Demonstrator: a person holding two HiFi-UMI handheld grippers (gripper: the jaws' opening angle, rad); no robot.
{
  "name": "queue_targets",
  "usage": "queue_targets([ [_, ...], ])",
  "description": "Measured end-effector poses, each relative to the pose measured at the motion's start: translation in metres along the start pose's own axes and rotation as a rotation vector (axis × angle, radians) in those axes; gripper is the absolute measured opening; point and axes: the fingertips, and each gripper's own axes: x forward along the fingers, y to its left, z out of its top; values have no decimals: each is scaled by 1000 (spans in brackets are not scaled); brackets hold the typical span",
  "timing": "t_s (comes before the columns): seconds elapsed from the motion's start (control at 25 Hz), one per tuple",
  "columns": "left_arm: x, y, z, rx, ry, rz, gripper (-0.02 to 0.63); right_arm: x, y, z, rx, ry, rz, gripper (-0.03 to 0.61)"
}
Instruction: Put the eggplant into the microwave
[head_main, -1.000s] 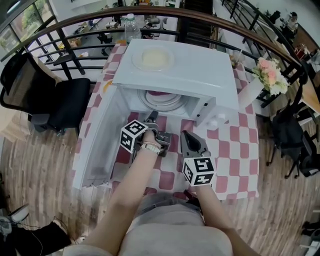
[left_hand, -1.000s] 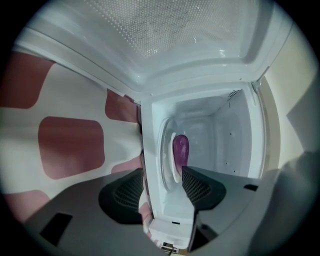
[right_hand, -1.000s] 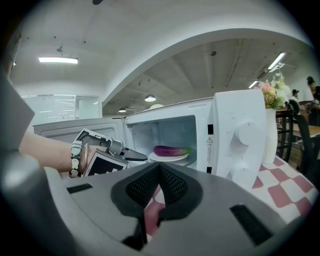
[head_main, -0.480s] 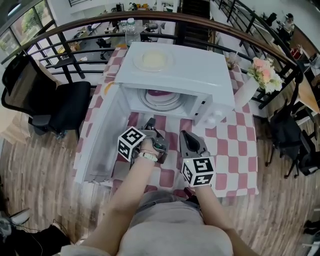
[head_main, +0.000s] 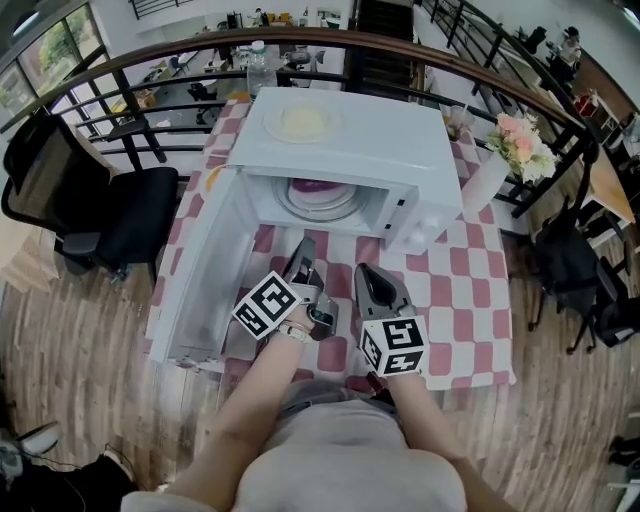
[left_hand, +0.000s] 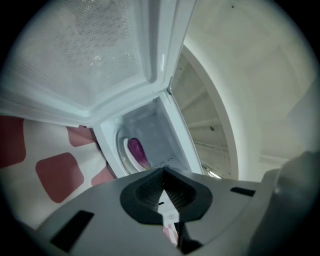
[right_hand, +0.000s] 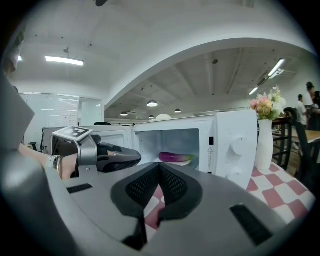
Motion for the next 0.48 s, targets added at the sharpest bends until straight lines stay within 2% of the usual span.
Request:
queue_targets([
  [0.12, -4, -14, -3, 113, 7, -55, 3, -3, 3, 2, -15, -10, 5, 23],
  [0.32, -12, -39, -8, 385, 25, -123, 3, -6, 6, 3, -23, -22, 11, 24],
  [0.48, -18, -50, -17, 577, 48, -147, 3, -9, 8, 4, -27, -36, 11, 24],
])
